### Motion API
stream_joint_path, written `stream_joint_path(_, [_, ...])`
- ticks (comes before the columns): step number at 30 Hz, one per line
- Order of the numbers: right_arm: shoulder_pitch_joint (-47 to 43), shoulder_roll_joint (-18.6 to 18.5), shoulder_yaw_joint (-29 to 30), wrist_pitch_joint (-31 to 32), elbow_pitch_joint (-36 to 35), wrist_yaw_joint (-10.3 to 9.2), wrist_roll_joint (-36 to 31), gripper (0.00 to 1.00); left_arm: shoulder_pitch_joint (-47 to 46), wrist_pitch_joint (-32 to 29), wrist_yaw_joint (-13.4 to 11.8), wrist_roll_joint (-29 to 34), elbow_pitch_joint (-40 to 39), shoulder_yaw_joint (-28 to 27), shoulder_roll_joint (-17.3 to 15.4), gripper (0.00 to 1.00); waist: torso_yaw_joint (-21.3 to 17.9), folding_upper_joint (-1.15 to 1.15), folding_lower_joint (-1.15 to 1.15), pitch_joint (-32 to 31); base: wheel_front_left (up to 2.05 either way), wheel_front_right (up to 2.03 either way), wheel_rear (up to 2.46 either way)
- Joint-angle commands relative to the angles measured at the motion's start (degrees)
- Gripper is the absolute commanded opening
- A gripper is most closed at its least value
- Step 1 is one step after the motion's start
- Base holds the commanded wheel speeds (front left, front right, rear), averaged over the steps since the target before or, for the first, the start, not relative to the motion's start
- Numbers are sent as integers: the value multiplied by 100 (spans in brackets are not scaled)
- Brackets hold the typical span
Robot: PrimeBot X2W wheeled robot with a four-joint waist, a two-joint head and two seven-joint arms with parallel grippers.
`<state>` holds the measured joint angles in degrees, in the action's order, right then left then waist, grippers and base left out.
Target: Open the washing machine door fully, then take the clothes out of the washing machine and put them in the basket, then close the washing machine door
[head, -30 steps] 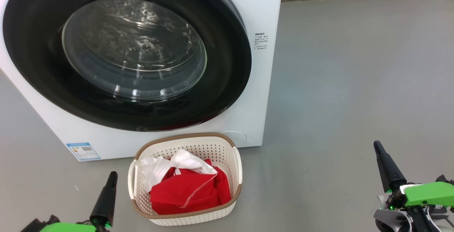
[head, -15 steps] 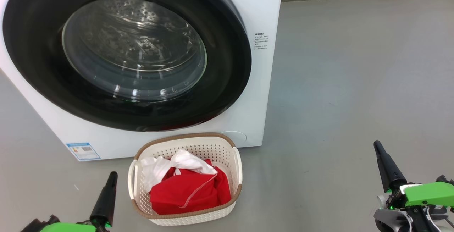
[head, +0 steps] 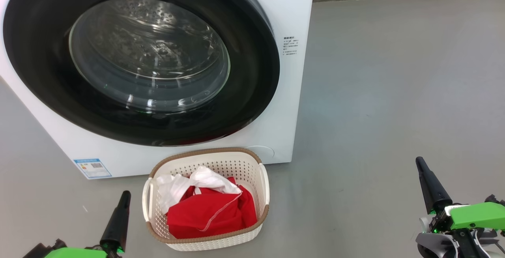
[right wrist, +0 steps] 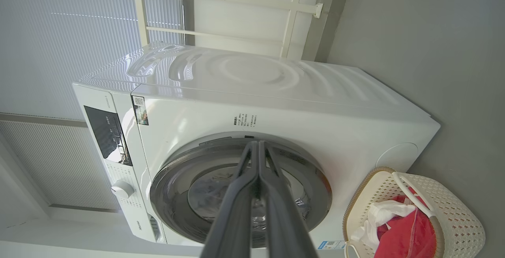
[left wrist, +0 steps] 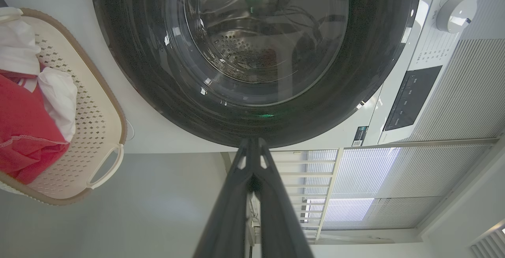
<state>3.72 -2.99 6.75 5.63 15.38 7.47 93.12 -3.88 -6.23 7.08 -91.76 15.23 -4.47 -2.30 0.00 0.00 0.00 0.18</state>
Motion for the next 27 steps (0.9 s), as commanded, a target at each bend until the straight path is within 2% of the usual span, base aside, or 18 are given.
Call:
stream_joint_path(1, [241, -36, -86, 35, -138, 2, -43, 0, -232, -25, 41, -40, -118, -205, -58, 0, 0, 0, 0, 0, 0, 0, 0])
stream_joint_path(27, [243, -21, -65, 52, -137, 2, -61, 0, -231, -25, 41, -41, -119, -205, -58, 0, 0, 0, 0, 0, 0, 0, 0])
